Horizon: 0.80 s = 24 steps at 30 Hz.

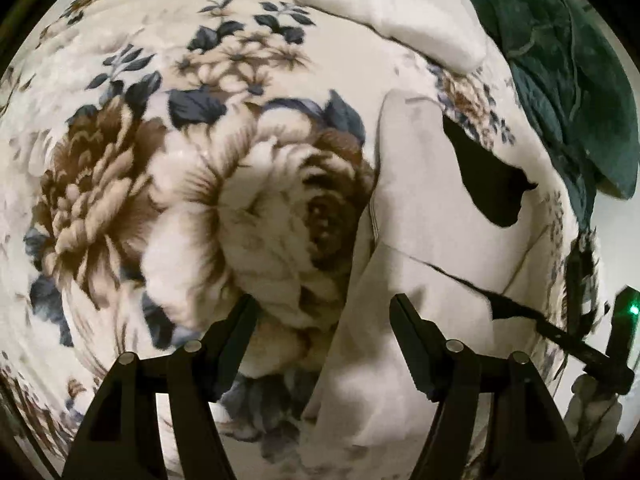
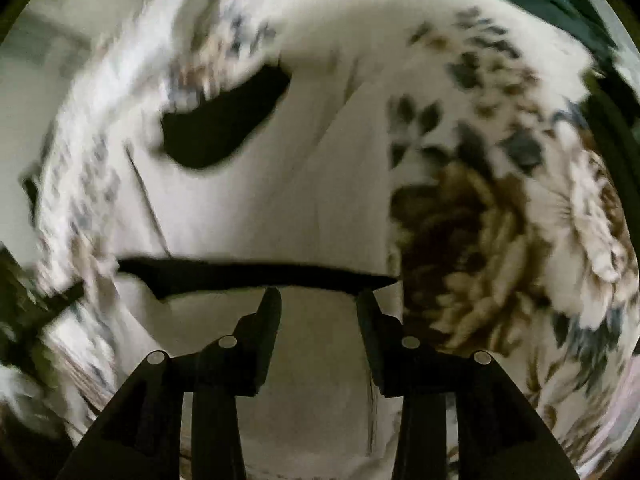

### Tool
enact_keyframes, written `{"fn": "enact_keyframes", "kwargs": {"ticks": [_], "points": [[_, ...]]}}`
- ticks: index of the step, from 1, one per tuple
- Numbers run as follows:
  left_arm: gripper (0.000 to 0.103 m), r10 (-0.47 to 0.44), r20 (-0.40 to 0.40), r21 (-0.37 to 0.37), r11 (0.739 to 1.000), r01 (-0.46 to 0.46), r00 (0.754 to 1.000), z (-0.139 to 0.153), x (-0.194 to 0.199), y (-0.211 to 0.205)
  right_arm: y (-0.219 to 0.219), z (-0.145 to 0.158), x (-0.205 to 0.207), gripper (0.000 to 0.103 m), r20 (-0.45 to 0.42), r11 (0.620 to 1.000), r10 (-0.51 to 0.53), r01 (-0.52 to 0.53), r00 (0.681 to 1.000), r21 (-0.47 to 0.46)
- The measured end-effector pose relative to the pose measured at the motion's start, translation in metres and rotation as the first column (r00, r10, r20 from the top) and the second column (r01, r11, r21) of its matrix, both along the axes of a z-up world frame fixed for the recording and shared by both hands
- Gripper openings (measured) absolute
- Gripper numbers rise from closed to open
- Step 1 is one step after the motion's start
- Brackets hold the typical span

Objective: Fold small clothes

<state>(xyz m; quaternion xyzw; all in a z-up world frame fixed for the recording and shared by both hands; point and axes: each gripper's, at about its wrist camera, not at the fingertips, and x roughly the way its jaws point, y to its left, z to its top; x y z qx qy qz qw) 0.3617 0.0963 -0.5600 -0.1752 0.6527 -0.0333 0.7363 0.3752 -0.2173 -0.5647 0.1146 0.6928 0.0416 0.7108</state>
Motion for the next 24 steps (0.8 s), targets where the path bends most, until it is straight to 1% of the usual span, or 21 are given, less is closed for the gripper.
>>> {"fn": "enact_keyframes", "kwargs": {"ticks": [1,2,3,4,7,11,12,13,14,15,16,17,18,19,20,21,22,23,24], "points": [[0.067,-0.011,-0.001,0.001,1.000,0.011,1.000,-0.002,0.001,-0.003,0.003,-0.006,-0.003,0.025,-0.013,0.999,0.023,-0.023,1.000,-0.024],[0.067,-0.017,-0.001,0.004,1.000,0.017,1.000,-0.003,0.002,-0.005,0.005,-0.008,-0.005,0.008,-0.003,0.998,0.034,-0.034,0.999,-0.057],[0.067,-0.027,-0.003,0.009,1.000,0.027,1.000,-0.003,0.002,-0.006,0.008,-0.009,-0.006,0.000,0.013,0.994,0.036,-0.035,0.999,-0.103],[0.067,-0.040,-0.001,0.013,0.999,0.040,0.999,-0.005,0.003,-0.010,0.009,-0.007,-0.006,0.000,0.034,0.991,0.030,-0.025,0.999,-0.134],[0.067,-0.070,-0.002,0.024,0.997,0.070,0.998,-0.010,0.007,-0.018,0.004,0.007,-0.008,0.000,0.109,0.983,-0.023,0.043,0.994,-0.180],[0.067,-0.092,-0.024,0.032,0.995,0.093,0.995,-0.025,0.014,-0.028,-0.014,0.022,-0.008,0.000,0.162,0.972,-0.104,0.134,0.981,-0.193],[0.067,-0.095,-0.026,0.030,0.995,0.096,0.995,-0.027,0.016,-0.030,-0.020,0.024,-0.008,0.000,0.160,0.974,-0.125,0.152,0.979,-0.170],[0.067,-0.097,-0.023,0.022,0.995,0.098,0.995,-0.028,0.017,-0.031,-0.028,0.024,-0.004,0.000,0.132,0.983,-0.153,0.165,0.979,-0.082],[0.066,-0.101,-0.023,0.024,0.995,0.102,0.995,-0.029,0.018,-0.033,-0.031,0.022,-0.001,0.000,0.095,0.986,-0.166,0.168,0.981,-0.015],[0.066,-0.106,-0.021,0.027,0.994,0.107,0.994,-0.030,0.020,-0.034,-0.031,0.021,-0.001,0.002,0.070,0.986,-0.166,0.165,0.984,0.014],[0.066,-0.113,-0.010,0.024,0.993,0.113,0.994,-0.029,0.020,-0.035,-0.029,0.019,0.002,0.013,0.035,0.989,-0.146,0.144,0.989,0.037],[0.066,-0.117,-0.002,0.025,0.993,0.117,0.993,-0.029,0.021,-0.036,-0.028,0.018,0.002,0.023,0.025,0.991,-0.130,0.129,0.991,0.037],[0.060,-0.123,0.010,0.030,0.992,0.123,0.992,-0.028,0.021,-0.038,-0.023,0.016,0.002,0.040,0.017,0.995,-0.101,0.100,0.995,0.026],[0.048,-0.138,0.021,0.028,0.990,0.137,0.990,-0.028,0.021,-0.041,-0.016,0.013,0.002,0.041,0.014,0.998,-0.068,0.067,0.998,0.014],[0.041,-0.151,0.019,0.026,0.988,0.150,0.988,-0.029,0.022,-0.043,-0.011,0.008,0.002,0.041,0.005,0.999,-0.048,0.048,0.999,0.007],[0.030,-0.160,0.017,0.023,0.987,0.159,0.987,-0.031,0.022,-0.045,-0.006,0.001,0.001,0.040,-0.023,1.000,-0.024,0.024,0.999,-0.003],[0.026,-0.174,0.022,0.024,0.985,0.174,0.984,-0.031,0.023,-0.049,0.000,-0.008,0.000,0.035,-0.044,1.000,-0.009,0.008,0.999,-0.021],[0.024,-0.185,0.031,0.032,0.982,0.184,0.982,-0.030,0.022,-0.052,0.005,-0.012,-0.003,0.023,-0.039,1.000,0.001,-0.002,0.999,-0.031],[0.021,-0.193,0.035,0.038,0.981,0.191,0.981,-0.029,0.023,-0.054,0.010,-0.014,-0.006,0.000,-0.019,0.999,0.017,-0.018,1.000,-0.051]]}}
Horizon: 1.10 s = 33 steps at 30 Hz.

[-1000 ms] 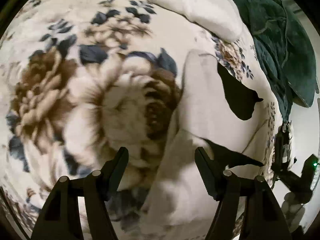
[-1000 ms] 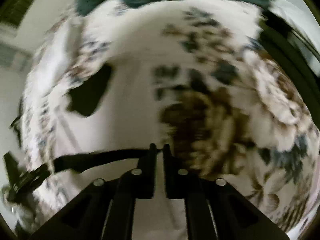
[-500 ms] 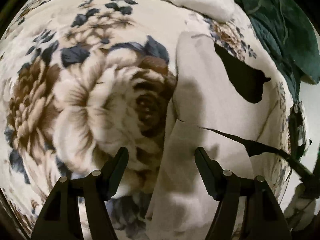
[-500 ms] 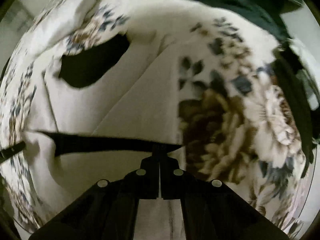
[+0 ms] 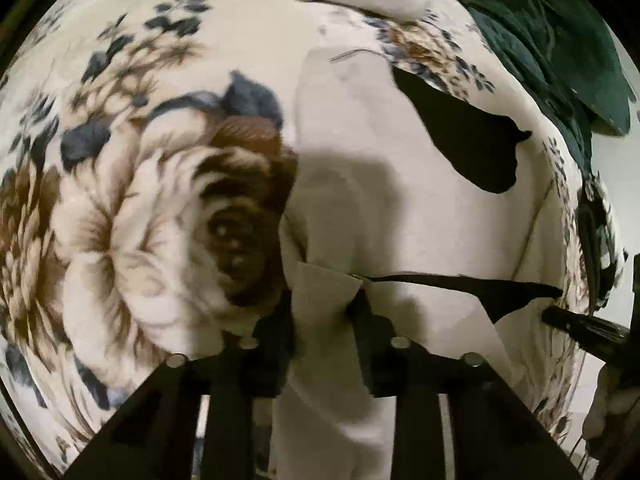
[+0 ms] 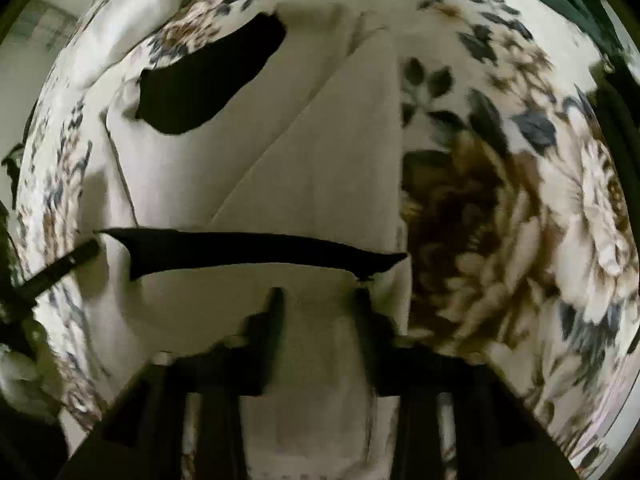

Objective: Fold small clothes

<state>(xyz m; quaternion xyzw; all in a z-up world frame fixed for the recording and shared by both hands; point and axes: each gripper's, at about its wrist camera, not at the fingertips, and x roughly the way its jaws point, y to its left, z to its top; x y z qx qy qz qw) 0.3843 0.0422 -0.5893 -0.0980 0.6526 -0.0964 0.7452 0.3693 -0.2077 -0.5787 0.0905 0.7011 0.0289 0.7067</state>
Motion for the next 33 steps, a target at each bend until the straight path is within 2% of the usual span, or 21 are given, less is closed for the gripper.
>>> {"fn": "enact_keyframes", "kwargs": {"ticks": [1,3,8,9,12,14,15,16,20,21,22,27,31,33], "points": [[0.020,-0.011,0.005,0.005,1.000,0.011,1.000,0.001,0.000,-0.002,0.005,0.000,-0.001,0.000,0.021,0.999,0.012,-0.011,1.000,-0.046],[0.019,-0.020,0.015,0.015,1.000,0.020,1.000,0.003,0.000,-0.004,0.006,0.005,-0.003,0.000,0.066,0.997,-0.006,0.011,0.998,-0.080],[0.019,-0.007,0.015,0.005,1.000,0.007,1.000,0.004,0.000,0.003,-0.014,0.030,-0.007,0.000,0.165,0.978,-0.123,0.147,0.979,-0.145],[0.019,-0.004,0.015,0.002,1.000,0.004,1.000,0.005,0.000,0.004,-0.020,0.034,-0.006,0.000,0.169,0.978,-0.141,0.164,0.975,-0.127],[0.019,-0.005,0.020,0.006,1.000,0.005,1.000,0.007,0.000,0.005,-0.026,0.037,-0.001,0.002,0.113,0.991,-0.133,0.131,0.985,0.030],[0.019,-0.010,0.021,0.016,1.000,0.010,1.000,0.006,-0.001,0.005,-0.015,0.034,0.004,0.024,0.081,0.999,-0.045,0.044,0.996,0.014],[0.019,-0.013,0.021,0.022,1.000,0.013,1.000,0.006,-0.002,0.005,-0.007,0.033,0.005,0.045,0.073,1.000,0.008,-0.008,0.997,-0.004],[0.016,-0.016,0.021,0.029,0.999,0.015,1.000,0.006,-0.002,0.004,0.001,0.030,0.007,0.047,0.066,0.998,0.059,-0.058,0.996,-0.021],[0.015,-0.018,0.026,0.033,0.999,0.017,1.000,0.006,-0.003,0.003,0.022,0.001,0.012,0.043,-0.026,0.982,0.172,-0.174,0.985,-0.079],[0.015,-0.016,0.025,0.034,0.999,0.015,1.000,0.006,-0.003,0.003,0.027,-0.006,0.012,0.018,-0.033,0.977,0.188,-0.190,0.982,-0.101],[0.015,-0.014,0.024,0.034,0.999,0.013,1.000,0.006,-0.003,0.004,0.030,-0.010,0.011,0.002,-0.025,0.969,0.203,-0.204,0.979,-0.140],[0.015,-0.014,0.024,0.037,0.999,0.013,1.000,0.007,-0.004,0.006,0.024,0.006,0.003,0.001,0.074,0.972,0.122,-0.104,0.990,-0.211],[0.015,0.001,0.019,0.035,0.999,-0.001,1.000,0.006,-0.004,0.010,0.002,0.023,-0.003,0.001,0.131,0.974,0.013,0.017,0.991,-0.225],[0.015,0.006,0.018,0.034,0.999,-0.006,1.000,0.005,-0.004,0.011,-0.011,0.023,-0.004,0.001,0.127,0.975,-0.027,0.054,0.992,-0.215]]}}
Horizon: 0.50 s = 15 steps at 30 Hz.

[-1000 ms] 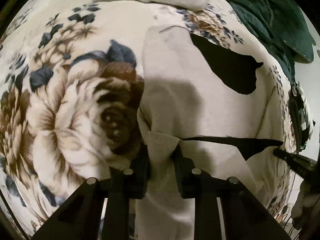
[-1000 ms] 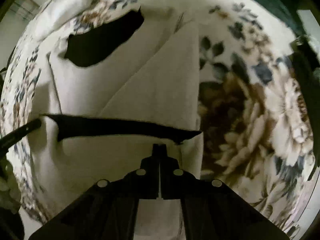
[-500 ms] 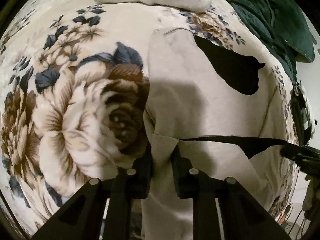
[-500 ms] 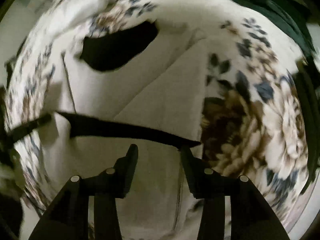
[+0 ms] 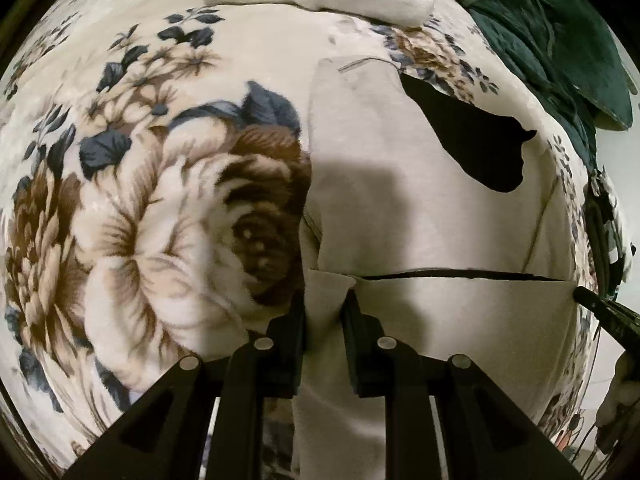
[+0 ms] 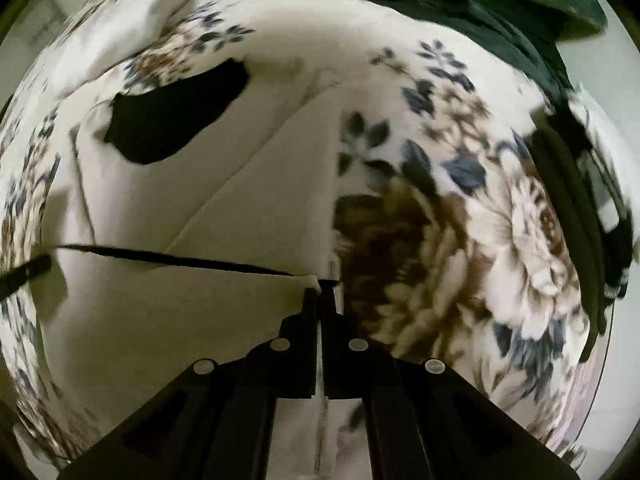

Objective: Fold small clothes

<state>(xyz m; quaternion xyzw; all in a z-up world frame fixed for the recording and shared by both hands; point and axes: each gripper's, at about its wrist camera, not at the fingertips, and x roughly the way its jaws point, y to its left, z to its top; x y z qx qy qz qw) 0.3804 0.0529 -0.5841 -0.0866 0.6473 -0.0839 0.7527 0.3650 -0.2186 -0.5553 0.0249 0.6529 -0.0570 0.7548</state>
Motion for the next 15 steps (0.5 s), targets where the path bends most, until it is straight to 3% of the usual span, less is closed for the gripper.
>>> {"fn": "enact_keyframes", "kwargs": {"ticks": [7,9,10,11,13,15], "points": [[0.016,0.001,-0.017,-0.008,1.000,-0.001,1.000,-0.002,0.002,0.000,-0.012,-0.020,0.009,0.001,-0.046,0.999,-0.035,0.035,0.998,0.011],[0.018,0.019,-0.047,-0.045,0.999,-0.021,0.999,0.001,0.005,0.005,-0.016,-0.026,0.009,0.002,-0.095,0.995,-0.058,0.066,0.994,0.078],[0.020,0.037,-0.066,-0.074,0.996,-0.042,0.997,0.004,0.007,0.010,-0.021,-0.027,0.011,0.009,-0.113,0.988,-0.076,0.090,0.991,0.123],[0.025,0.055,-0.080,-0.091,0.994,-0.062,0.995,0.007,0.010,0.015,-0.023,-0.027,0.012,0.014,-0.128,0.984,-0.084,0.102,0.988,0.144],[0.051,0.107,-0.083,-0.134,0.984,-0.117,0.991,0.018,0.016,0.029,-0.036,-0.017,0.013,0.048,-0.132,0.970,-0.121,0.145,0.984,0.195],[0.067,0.142,-0.069,-0.164,0.975,-0.152,0.987,0.026,0.025,0.037,-0.047,-0.005,0.016,0.051,-0.108,0.960,-0.152,0.173,0.982,0.220]]}}
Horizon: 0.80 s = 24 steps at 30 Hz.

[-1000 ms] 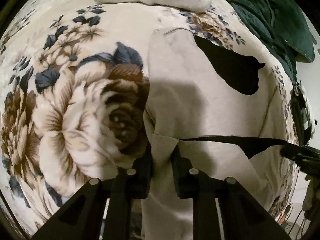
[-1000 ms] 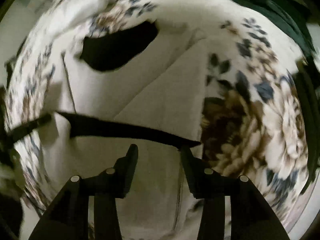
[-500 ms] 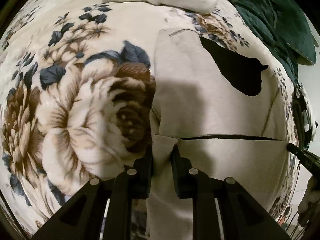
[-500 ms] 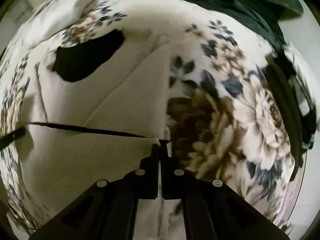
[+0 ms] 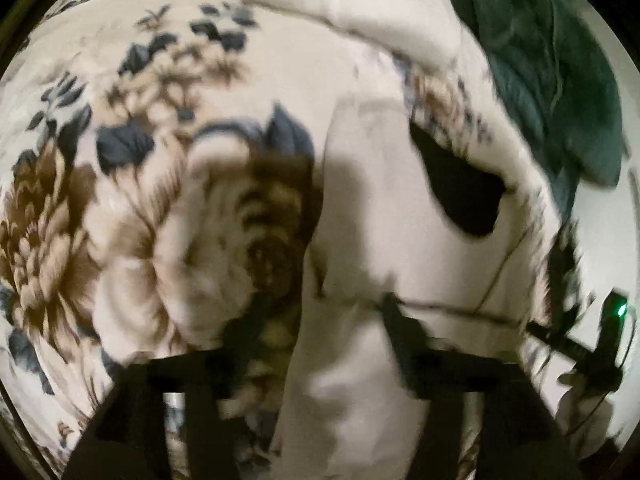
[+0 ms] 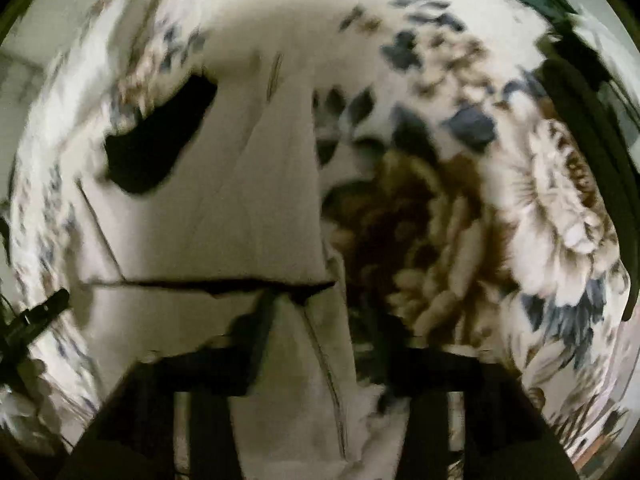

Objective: Fold small clothes

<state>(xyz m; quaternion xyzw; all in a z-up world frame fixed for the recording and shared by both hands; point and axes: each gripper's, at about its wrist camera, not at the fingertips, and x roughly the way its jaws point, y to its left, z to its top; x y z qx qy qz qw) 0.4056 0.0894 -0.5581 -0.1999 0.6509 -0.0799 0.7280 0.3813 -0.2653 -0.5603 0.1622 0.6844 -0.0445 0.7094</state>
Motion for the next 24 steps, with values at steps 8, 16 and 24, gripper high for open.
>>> {"fn": "enact_keyframes", "kwargs": {"ticks": [8,16,24], "points": [[0.067,-0.121,0.071,0.143,0.984,0.110,0.990,-0.003,0.093,-0.027,-0.025,0.011,0.084,0.064,0.099,0.996,0.081,-0.083,0.992,0.015],[0.019,-0.335,0.008,0.207,0.922,0.327,0.942,-0.050,0.152,-0.078,0.014,-0.044,0.184,0.058,0.020,0.944,0.328,-0.327,0.944,-0.047],[0.006,-0.326,0.152,0.178,0.938,0.299,0.933,0.002,0.121,-0.070,0.024,-0.014,0.173,0.007,0.120,0.942,0.333,-0.326,0.935,-0.076]]}}
